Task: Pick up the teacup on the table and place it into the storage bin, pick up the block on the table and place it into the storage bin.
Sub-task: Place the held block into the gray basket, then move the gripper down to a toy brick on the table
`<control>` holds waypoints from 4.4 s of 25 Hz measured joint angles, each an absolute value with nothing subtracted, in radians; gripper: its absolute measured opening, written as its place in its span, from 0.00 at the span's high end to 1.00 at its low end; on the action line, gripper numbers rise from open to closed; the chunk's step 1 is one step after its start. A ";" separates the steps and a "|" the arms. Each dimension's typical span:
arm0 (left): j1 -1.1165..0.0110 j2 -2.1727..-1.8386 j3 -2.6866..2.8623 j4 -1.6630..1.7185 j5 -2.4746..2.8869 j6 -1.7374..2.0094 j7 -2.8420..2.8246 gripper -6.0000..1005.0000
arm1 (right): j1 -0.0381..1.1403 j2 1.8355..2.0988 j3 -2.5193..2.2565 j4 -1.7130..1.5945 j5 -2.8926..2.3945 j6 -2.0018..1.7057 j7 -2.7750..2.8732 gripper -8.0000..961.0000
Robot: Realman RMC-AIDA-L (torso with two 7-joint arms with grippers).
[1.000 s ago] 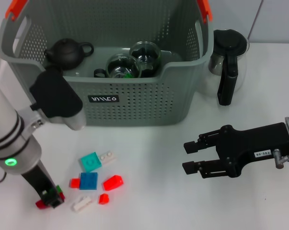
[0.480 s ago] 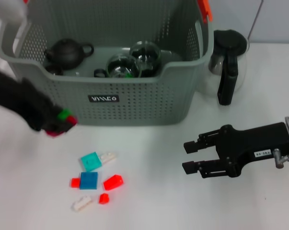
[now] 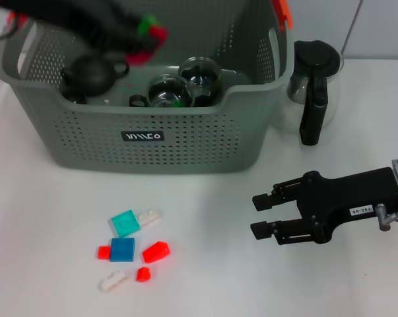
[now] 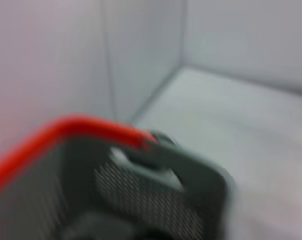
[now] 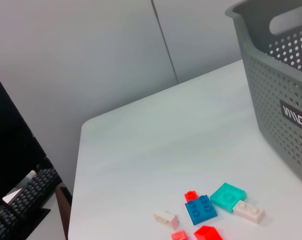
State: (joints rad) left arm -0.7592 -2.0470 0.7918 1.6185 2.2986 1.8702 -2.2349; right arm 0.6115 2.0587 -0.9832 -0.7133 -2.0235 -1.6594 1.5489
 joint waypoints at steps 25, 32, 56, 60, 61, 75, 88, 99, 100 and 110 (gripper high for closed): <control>-0.931 -2.048 1.036 0.855 2.604 1.149 -2.159 0.65 | 0.607 2.059 -0.983 -0.713 -2.017 -1.653 1.546 0.41; -0.913 -2.066 1.024 0.904 2.598 1.162 -2.171 0.69 | 0.606 2.059 -0.983 -0.713 -2.018 -1.657 1.545 0.41; -0.465 -2.097 0.651 1.528 2.143 2.006 -2.137 0.29 | 0.614 2.059 -0.984 -0.713 -2.023 -1.658 1.545 0.41; -0.441 -2.106 0.705 1.534 2.203 2.029 -2.120 0.28 | 0.614 2.059 -0.984 -0.713 -2.023 -1.657 1.545 0.41; -0.438 -2.106 0.732 1.533 2.227 2.027 -2.119 0.28 | 0.614 2.059 -0.984 -0.713 -2.023 -1.657 1.545 0.41; -0.459 -2.168 1.039 1.511 2.587 1.916 -2.179 0.28 | 0.610 2.059 -0.983 -0.713 -2.023 -1.654 1.545 0.41; -0.471 -2.170 1.239 1.459 2.731 1.843 -2.353 0.28 | 0.613 2.059 -0.983 -0.713 -2.023 -1.653 1.545 0.41; -0.464 -2.174 1.377 1.457 2.743 1.802 -2.525 0.28 | 0.612 2.059 -0.983 -0.713 -2.023 -1.650 1.544 0.41; -0.463 -2.174 1.386 1.457 2.740 1.803 -2.527 0.28 | 0.612 2.059 -0.983 -0.713 -2.023 -1.650 1.543 0.41; -0.469 -2.177 1.449 1.401 2.715 1.792 -2.539 0.28 | 0.610 2.059 -0.983 -0.713 -2.023 -1.645 1.537 0.41</control>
